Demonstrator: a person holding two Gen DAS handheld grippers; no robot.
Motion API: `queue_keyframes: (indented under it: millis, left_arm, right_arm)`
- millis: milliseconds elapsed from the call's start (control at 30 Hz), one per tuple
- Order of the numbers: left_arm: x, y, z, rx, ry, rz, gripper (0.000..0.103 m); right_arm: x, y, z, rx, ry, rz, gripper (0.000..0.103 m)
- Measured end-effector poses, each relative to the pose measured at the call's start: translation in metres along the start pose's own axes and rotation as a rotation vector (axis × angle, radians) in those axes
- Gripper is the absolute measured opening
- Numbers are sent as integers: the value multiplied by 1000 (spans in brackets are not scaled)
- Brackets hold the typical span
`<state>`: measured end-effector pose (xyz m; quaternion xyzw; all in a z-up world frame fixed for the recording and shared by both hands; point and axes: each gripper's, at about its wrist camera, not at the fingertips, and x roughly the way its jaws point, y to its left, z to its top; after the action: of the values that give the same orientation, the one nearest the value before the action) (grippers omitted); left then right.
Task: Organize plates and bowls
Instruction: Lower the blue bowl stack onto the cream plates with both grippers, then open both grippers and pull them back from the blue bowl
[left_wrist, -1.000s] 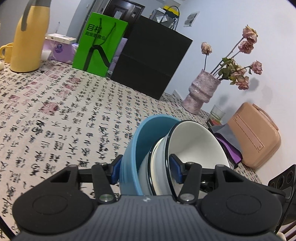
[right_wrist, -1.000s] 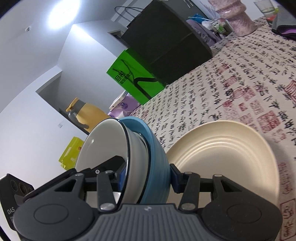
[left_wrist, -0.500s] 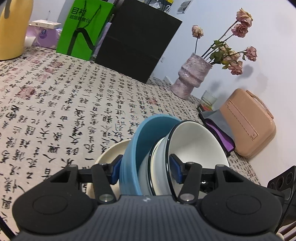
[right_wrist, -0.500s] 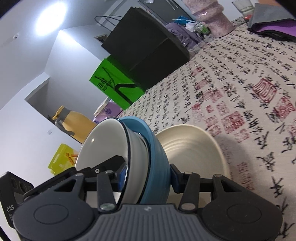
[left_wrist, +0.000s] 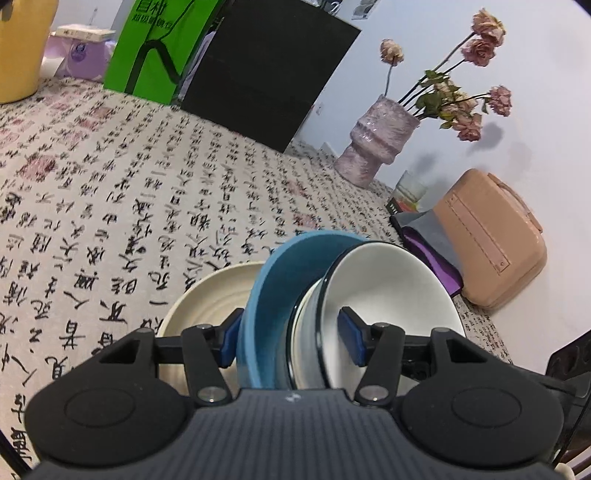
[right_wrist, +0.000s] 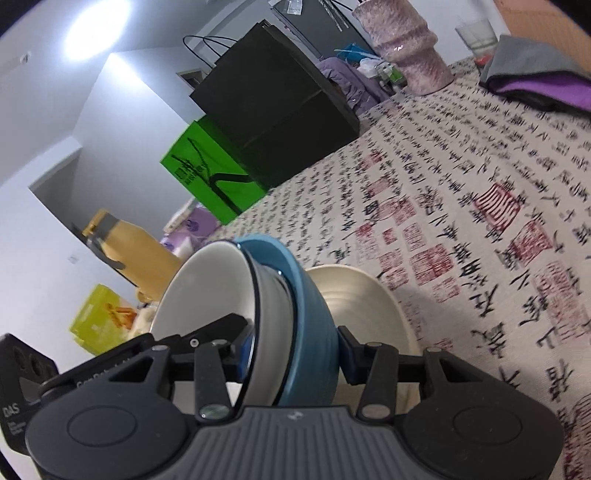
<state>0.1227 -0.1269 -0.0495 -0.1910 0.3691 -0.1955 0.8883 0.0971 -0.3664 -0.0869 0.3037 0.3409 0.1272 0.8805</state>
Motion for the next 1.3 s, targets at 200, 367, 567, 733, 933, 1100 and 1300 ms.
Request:
queue_keyframes:
  millis: [200, 367, 567, 733, 933, 1100, 1300]
  left_arm:
    - [5, 5, -2, -13, 4, 28, 52]
    - [4, 4, -1, -4, -5, 34, 52]
    - [-10, 2, 2, 28, -62, 46, 74]
    - [-40, -3, -1, 83, -179, 78, 100]
    - [-88, -18, -27, 240, -385, 215, 103]
    - [-126, -28, -62, 370, -469, 302, 103]
    - [-161, -27, -105, 430, -475, 304, 103]
  right_arm:
    - [7, -1, -2, -15, 18, -43, 40]
    - [9, 0, -3, -41, 7, -71, 39]
    - [-7, 4, 1, -61, -49, -47, 50]
    - [-32, 16, -3, -152, -148, -26, 87]
    - [-69, 36, -30, -336, -287, -113, 103]
    - [-102, 52, -63, -447, -362, -154, 103]
    - [-133, 60, -107, -530, -378, -195, 103]
